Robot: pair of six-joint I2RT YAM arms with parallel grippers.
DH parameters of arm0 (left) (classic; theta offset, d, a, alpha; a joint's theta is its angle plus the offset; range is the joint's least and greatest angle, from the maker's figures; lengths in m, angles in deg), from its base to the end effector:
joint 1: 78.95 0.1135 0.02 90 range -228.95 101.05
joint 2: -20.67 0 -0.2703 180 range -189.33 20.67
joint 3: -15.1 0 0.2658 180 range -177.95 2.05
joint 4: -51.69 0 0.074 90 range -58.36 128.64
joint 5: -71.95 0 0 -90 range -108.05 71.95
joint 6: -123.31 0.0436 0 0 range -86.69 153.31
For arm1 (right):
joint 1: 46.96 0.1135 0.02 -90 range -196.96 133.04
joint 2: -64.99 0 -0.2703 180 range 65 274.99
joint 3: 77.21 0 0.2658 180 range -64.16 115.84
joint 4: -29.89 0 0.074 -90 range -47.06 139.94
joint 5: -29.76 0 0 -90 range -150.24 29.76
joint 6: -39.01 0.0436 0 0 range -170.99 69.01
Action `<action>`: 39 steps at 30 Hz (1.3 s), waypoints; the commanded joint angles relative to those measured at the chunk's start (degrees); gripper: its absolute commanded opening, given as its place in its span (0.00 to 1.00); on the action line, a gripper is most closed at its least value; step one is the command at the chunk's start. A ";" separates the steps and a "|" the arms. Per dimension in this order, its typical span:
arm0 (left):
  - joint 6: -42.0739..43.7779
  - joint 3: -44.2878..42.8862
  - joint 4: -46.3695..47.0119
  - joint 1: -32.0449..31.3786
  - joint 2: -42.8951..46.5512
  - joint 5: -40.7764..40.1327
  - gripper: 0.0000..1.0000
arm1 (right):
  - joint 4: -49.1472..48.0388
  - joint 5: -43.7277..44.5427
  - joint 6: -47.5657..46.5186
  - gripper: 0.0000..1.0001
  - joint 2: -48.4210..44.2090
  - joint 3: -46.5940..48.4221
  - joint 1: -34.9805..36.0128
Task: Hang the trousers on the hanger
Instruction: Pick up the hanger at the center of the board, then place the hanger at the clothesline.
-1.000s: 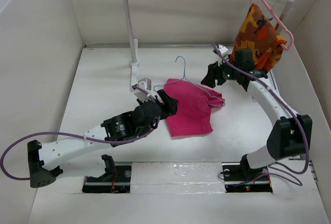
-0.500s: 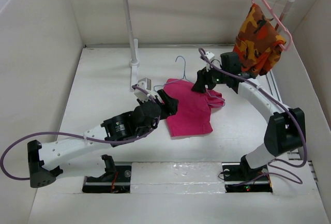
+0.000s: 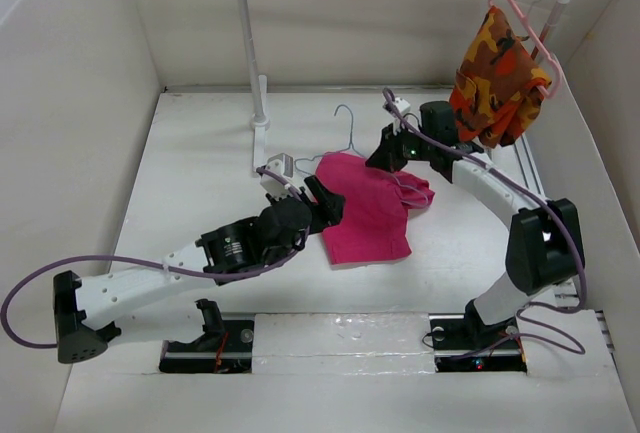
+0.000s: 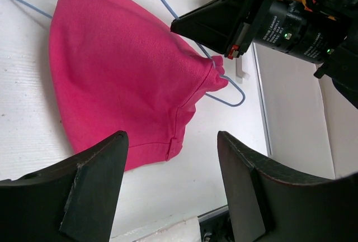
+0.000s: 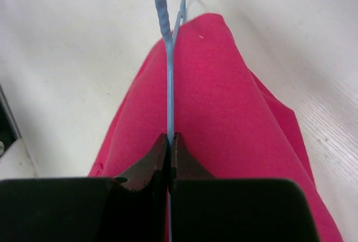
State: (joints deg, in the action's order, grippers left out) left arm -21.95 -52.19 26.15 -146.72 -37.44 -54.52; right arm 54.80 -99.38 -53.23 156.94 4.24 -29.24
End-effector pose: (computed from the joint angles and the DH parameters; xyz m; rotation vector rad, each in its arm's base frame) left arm 0.1164 -0.2163 0.3547 -0.2514 1.8841 -0.9244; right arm 0.3521 0.1414 0.2727 -0.7540 2.0301 0.8984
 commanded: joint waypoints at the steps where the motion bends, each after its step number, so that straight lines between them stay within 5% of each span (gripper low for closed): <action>1: -0.02 -0.52 0.45 0.09 1.94 -1.59 0.60 | -9.99 -4.63 6.35 0.00 -3.34 -0.63 0.05; 3: 0.85 -2.35 -0.33 0.09 2.03 -2.46 0.60 | -19.20 -5.68 14.77 0.00 -8.77 -0.64 -0.66; 14: 5.61 -7.37 0.27 0.09 1.42 -4.22 0.60 | -27.41 -5.69 32.46 0.00 -17.32 9.02 -7.43; 28: 7.89 -7.29 2.12 0.09 -0.43 -0.98 0.60 | -9.06 4.24 30.28 0.00 -11.00 38.27 -21.31; 39: 8.24 -5.26 1.33 0.09 2.47 -1.41 0.60 | -7.02 7.14 30.54 0.00 -5.90 38.65 -27.55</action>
State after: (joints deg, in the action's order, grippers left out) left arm -15.04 -57.52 26.35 -146.72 -36.92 -54.93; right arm 54.47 -94.70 -23.11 152.48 40.96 -55.29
